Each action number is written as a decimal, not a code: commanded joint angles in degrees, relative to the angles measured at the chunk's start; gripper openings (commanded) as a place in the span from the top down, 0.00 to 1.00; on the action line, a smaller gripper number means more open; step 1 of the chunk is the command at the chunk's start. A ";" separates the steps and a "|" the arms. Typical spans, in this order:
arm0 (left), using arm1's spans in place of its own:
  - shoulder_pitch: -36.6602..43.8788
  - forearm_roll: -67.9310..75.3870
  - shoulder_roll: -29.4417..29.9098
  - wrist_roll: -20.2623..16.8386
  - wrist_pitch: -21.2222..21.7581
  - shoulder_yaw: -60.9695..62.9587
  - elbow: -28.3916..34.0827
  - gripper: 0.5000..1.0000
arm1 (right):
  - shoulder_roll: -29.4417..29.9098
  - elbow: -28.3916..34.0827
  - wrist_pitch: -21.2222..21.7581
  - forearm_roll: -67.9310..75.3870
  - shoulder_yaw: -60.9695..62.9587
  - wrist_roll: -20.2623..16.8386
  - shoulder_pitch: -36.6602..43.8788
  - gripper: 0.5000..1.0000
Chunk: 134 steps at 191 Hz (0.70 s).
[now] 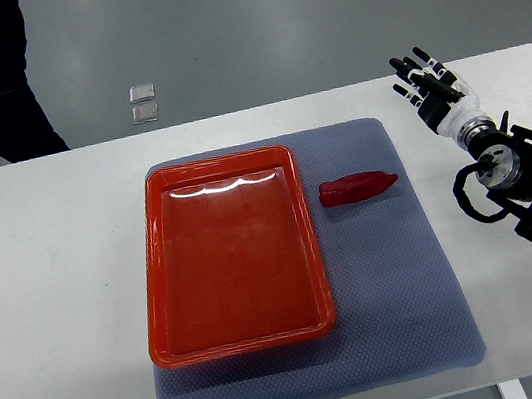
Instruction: Place red pepper on red tray
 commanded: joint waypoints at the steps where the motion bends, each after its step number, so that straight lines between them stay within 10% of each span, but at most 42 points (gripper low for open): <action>1: 0.00 0.00 0.00 0.00 0.09 -0.02 0.01 0.00 | -0.05 0.00 -0.08 0.00 0.00 0.00 0.08 0.17; 134: 0.09 0.00 0.00 0.00 0.00 0.07 -0.52 0.00 | 0.04 0.00 0.01 0.00 0.09 0.00 0.08 0.17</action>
